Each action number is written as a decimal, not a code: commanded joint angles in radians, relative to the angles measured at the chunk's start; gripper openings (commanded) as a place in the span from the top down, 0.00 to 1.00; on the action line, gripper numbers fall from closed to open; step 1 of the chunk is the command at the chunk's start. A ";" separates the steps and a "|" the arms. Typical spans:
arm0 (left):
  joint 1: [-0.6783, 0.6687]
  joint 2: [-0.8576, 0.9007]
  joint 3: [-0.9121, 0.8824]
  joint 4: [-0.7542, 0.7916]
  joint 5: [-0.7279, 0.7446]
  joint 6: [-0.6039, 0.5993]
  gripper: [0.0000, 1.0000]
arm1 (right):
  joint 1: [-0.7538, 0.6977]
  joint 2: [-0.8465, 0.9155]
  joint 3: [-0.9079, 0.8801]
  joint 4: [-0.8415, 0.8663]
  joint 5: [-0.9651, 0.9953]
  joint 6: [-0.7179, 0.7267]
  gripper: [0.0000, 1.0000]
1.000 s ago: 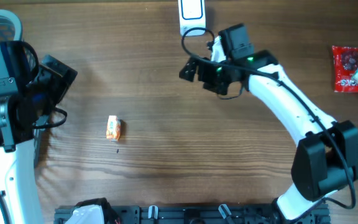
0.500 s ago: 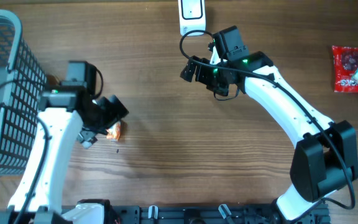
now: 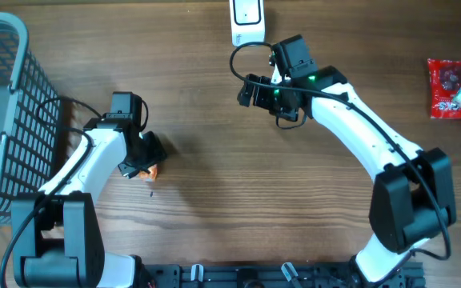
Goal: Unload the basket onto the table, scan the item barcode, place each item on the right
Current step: 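Push the orange Kleenex pack toward the table center with the left gripper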
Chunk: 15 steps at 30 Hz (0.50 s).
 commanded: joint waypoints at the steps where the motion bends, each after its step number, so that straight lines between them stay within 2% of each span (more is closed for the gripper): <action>1: 0.003 0.006 -0.005 -0.017 0.015 0.024 0.58 | -0.003 0.053 -0.005 0.012 0.020 -0.017 0.00; 2: 0.003 0.006 -0.005 -0.018 0.017 0.023 0.73 | -0.003 0.063 -0.005 0.013 0.021 -0.017 0.00; 4: 0.003 0.006 -0.005 -0.017 0.038 0.023 0.81 | -0.003 0.069 -0.005 0.014 0.021 -0.017 0.00; 7: 0.003 0.005 -0.003 -0.016 0.163 0.024 0.96 | -0.003 0.072 -0.005 0.018 0.021 -0.017 0.00; 12: 0.002 0.000 0.044 -0.016 0.428 0.032 0.96 | -0.003 0.072 -0.005 0.017 0.021 -0.035 0.00; 15: 0.002 0.000 0.086 0.055 0.734 0.030 0.96 | -0.013 0.072 -0.005 0.002 0.024 -0.146 0.00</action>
